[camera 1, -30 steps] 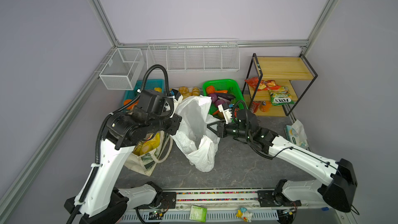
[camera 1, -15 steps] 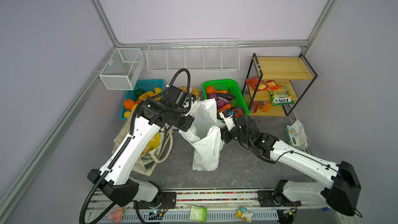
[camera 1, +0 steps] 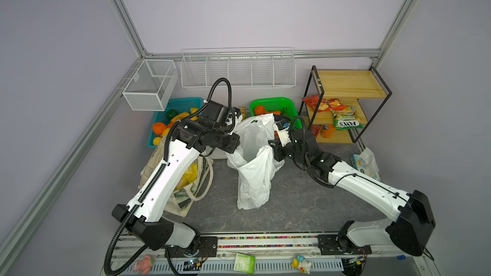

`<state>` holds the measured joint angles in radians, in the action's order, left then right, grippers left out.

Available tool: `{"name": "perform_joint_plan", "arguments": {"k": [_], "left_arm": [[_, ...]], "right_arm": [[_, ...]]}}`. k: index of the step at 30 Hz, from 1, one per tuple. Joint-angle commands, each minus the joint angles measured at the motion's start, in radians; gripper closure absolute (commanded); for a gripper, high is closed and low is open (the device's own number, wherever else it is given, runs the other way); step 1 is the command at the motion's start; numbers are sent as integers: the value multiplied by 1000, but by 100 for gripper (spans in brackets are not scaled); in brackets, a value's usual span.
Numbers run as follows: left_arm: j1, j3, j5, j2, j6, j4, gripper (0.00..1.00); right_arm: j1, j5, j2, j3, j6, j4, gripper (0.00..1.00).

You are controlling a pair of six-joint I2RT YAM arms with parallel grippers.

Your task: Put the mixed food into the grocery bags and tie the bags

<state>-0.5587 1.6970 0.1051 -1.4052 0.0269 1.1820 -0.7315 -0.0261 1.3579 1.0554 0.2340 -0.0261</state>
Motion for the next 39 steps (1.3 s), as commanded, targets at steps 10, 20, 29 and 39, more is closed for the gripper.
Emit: {"name": "perform_joint_plan", "arguments": {"k": [10, 20, 29, 39], "left_arm": [[12, -204, 64, 149, 184, -198, 83], [169, -139, 38, 149, 44, -42, 100], [218, -148, 109, 124, 46, -118, 100], [342, -228, 255, 84, 141, -293, 100]], "right_arm": [[-15, -89, -7, -24, 171, 48, 93], [87, -76, 49, 6, 31, -70, 93], [51, 201, 209, 81, 169, 89, 85], [86, 234, 52, 139, -50, -153, 33]]}}
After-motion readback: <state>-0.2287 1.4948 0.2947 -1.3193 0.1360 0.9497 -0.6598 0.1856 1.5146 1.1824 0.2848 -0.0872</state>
